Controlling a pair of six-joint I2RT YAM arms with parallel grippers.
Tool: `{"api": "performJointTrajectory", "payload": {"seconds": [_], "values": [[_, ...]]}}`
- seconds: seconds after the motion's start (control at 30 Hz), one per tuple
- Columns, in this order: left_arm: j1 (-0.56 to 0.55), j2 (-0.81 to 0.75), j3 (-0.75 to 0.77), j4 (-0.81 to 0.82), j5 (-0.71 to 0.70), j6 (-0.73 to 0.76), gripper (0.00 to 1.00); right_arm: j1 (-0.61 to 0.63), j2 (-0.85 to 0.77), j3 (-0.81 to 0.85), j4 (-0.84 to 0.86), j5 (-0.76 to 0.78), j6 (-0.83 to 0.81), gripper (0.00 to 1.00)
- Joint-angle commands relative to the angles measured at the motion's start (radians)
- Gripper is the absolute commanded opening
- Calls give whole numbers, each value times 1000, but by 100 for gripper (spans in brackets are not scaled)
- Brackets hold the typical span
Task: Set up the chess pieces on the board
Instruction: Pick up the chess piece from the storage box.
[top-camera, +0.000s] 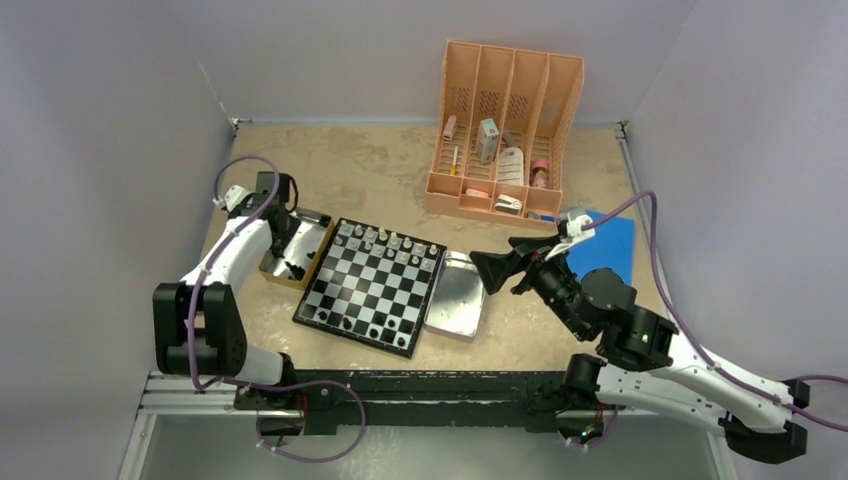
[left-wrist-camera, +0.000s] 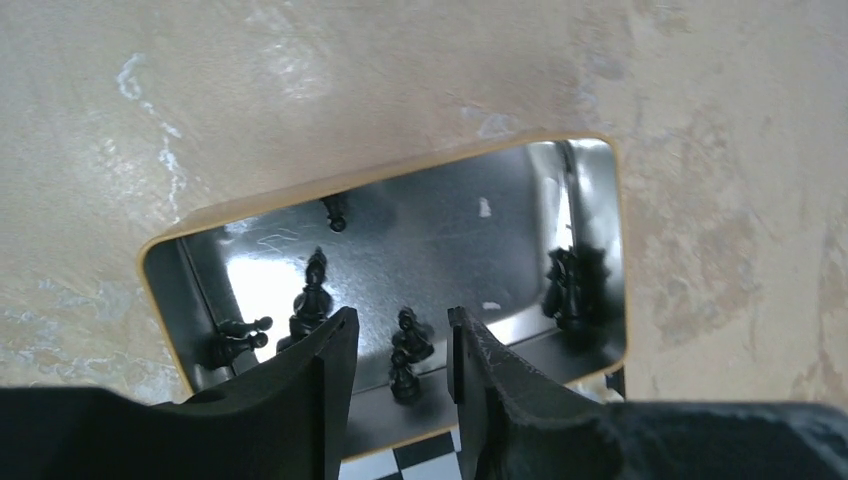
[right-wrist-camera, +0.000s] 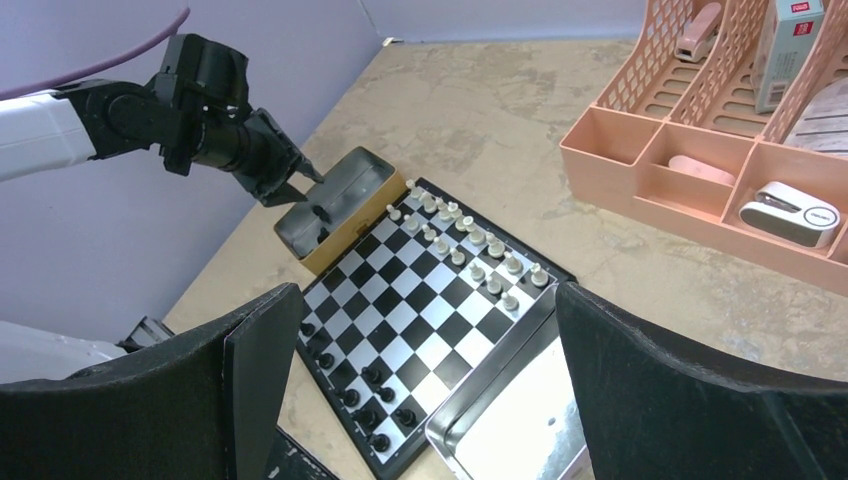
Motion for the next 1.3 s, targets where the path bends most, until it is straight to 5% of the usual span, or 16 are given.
{"api": "performJointTrajectory", "payload": {"seconds": [0.0, 1.27], "values": [[34, 35, -16, 20, -53, -68, 36, -1, 10, 6, 65, 40, -12, 99], [83, 178, -54, 112, -74, -72, 28, -2, 28, 0, 91, 68, -41, 99]]}}
